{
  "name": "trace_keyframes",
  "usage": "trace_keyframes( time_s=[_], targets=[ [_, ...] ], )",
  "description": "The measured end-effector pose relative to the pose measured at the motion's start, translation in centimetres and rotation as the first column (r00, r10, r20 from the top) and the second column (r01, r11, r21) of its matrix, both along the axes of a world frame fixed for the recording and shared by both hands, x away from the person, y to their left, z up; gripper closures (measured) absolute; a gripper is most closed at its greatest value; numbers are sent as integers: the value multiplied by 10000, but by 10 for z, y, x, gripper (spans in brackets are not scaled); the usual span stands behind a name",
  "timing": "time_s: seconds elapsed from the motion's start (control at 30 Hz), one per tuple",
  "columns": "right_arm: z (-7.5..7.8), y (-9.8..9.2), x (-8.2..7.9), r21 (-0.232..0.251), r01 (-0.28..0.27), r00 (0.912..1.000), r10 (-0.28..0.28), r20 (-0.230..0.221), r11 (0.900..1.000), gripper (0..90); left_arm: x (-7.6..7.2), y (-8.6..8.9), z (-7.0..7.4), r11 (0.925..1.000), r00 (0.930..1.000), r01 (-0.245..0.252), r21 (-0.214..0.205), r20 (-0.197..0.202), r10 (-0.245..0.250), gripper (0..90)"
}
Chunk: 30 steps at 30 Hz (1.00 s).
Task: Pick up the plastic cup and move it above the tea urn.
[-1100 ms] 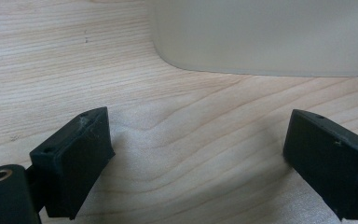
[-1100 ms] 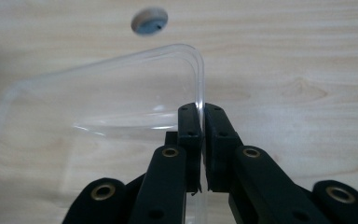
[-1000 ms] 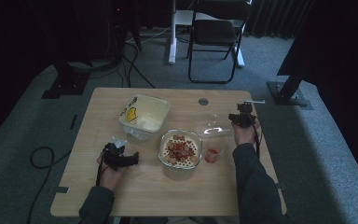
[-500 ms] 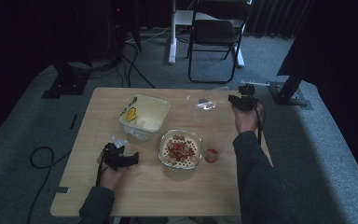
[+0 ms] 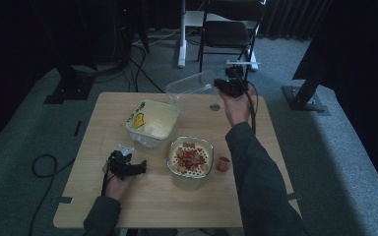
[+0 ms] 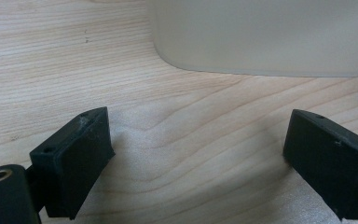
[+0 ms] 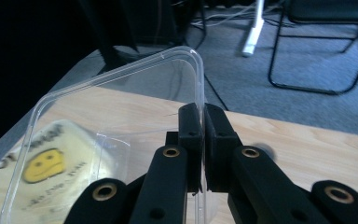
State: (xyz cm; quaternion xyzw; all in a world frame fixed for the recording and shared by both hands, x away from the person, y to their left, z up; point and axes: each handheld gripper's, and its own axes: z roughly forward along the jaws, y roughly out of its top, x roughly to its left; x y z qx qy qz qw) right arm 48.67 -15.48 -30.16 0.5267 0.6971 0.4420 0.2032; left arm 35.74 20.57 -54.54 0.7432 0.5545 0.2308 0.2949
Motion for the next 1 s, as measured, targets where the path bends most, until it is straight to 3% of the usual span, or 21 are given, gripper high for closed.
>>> trace_keyframes(
  time_s=[0.27,0.3,0.33,0.4,0.43,0.63,0.73,0.8,0.9,0.93,1.0],
  targets=[
    [8,47,1,3,-630,9980,630,-38,9980,860,0,0,0,10000,10000,-19,-24,4,19,80],
    [8,52,1,53,-786,9969,786,-8,9969,814,0,0,0,10000,10000,-18,-23,6,18,81],
    [8,56,1,197,-1022,9948,1022,12,9946,696,0,0,0,10000,10000,-19,-23,3,19,81],
    [10,63,-1,317,-1483,9889,1480,118,9884,661,0,0,0,10000,10000,-24,-23,13,24,81],
    [11,65,-3,180,-1530,9880,1526,217,9881,654,0,0,0,10000,10000,-23,-23,13,23,81],
    [10,49,-6,400,-1688,9854,1676,306,9848,601,0,0,0,10000,10000,-24,-24,16,24,81],
    [2,39,-5,625,-1872,9819,1885,-157,9803,574,0,0,0,10000,10000,-13,-7,20,13,80],
    [-6,39,-4,1055,-2173,9734,2235,-509,9704,568,0,0,0,10000,10000,-11,4,15,11,81],
    [-14,46,-3,1054,-2382,9665,2464,-724,9655,571,0,0,0,10000,10000,-29,-6,25,29,80],
    [-24,58,-2,984,-2598,9586,2689,-942,9606,582,0,0,0,10000,10000,-27,-1,24,27,81],
    [-32,69,-1,883,-2735,9531,2822,-1095,9578,585,0,0,0,10000,10000,-22,-3,11,22,80]
  ],
)
